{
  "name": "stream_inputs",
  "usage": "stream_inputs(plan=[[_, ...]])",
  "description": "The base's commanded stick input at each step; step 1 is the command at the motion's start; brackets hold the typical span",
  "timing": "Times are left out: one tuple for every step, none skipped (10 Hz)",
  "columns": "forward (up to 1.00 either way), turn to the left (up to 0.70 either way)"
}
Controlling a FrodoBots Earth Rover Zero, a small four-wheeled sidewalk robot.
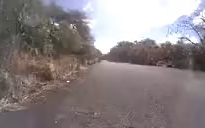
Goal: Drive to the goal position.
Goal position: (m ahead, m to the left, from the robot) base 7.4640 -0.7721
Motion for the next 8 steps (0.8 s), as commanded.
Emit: stream_inputs(plan=[[0.5, 0.0], [0.5, 0.0], [0.5, 0.0], [0.5, 0.0], [0.5, 0.0], [0.5, 0.0], [0.5, 0.0], [0.5, 0.0]])
